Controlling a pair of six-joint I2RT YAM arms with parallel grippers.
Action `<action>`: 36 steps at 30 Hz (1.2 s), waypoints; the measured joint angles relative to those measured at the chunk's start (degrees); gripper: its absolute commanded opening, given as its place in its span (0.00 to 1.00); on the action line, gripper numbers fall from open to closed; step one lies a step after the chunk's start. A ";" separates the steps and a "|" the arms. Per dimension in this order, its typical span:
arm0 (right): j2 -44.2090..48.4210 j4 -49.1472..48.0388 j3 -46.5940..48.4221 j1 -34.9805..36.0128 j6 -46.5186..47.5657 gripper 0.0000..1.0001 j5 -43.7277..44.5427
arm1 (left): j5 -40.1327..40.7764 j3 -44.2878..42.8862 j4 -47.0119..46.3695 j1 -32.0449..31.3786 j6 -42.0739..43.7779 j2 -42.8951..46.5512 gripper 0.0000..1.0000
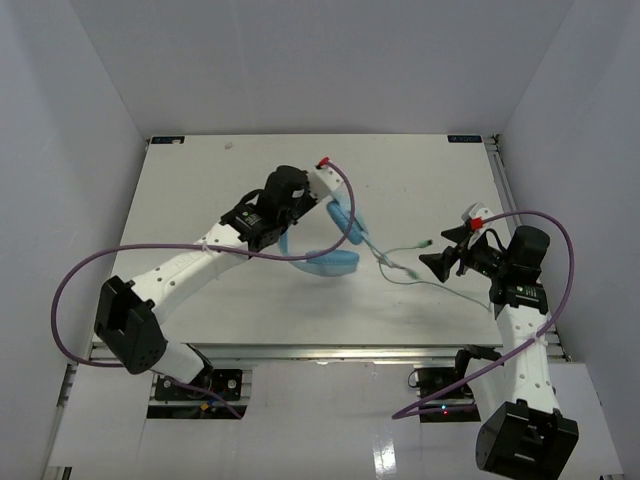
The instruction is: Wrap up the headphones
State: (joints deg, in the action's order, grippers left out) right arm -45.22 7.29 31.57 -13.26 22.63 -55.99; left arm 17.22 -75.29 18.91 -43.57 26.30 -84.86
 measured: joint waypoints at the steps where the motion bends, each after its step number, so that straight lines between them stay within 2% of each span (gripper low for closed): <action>1: 0.42 -0.01 0.00 -0.11 0.00 0.90 0.27 | 2.62 1.74 1.09 2.45 1.26 0.94 0.00; 4: 1.42 0.00 -0.02 -0.53 -0.11 0.90 1.34 | 9.94 -0.19 3.53 9.80 1.94 -0.03 0.00; 7: 2.83 0.00 -0.06 -0.69 -0.27 0.90 3.52 | 15.87 -8.08 6.36 13.89 1.76 -2.44 0.00; 12: 3.51 0.29 -0.24 -0.91 -0.31 0.90 6.33 | 16.86 -23.62 9.66 13.52 -3.23 -7.26 0.00; 16: 2.75 0.83 -0.24 -0.92 -0.07 0.90 6.29 | 16.82 -31.47 12.86 12.08 -6.64 -10.30 0.00; 21: 1.63 1.46 -0.24 -0.91 0.30 0.90 3.66 | 8.31 -37.66 20.13 13.32 -14.61 -10.63 0.00; 25: 0.90 -1.60 -0.30 -0.41 -1.37 0.90 -5.14 | 0.05 -42.83 22.40 16.97 -21.89 -10.19 0.00; 29: -1.58 -18.08 -0.22 2.76 -12.10 0.90 -10.26 | -10.57 -46.15 23.50 20.90 -30.70 -10.10 0.00; 32: -8.25 -34.05 1.55 5.51 -21.48 0.90 -9.35 | -17.49 -48.46 24.04 21.70 -36.97 -11.16 0.00; 36: -17.31 -43.65 8.87 10.13 -28.09 0.90 -5.90 | -24.80 -49.95 24.01 21.16 -43.15 -12.43 0.00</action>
State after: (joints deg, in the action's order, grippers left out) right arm -62.53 -36.36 40.45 -3.13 -5.46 -61.89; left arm -7.57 -125.23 42.92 -22.41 -16.85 -97.29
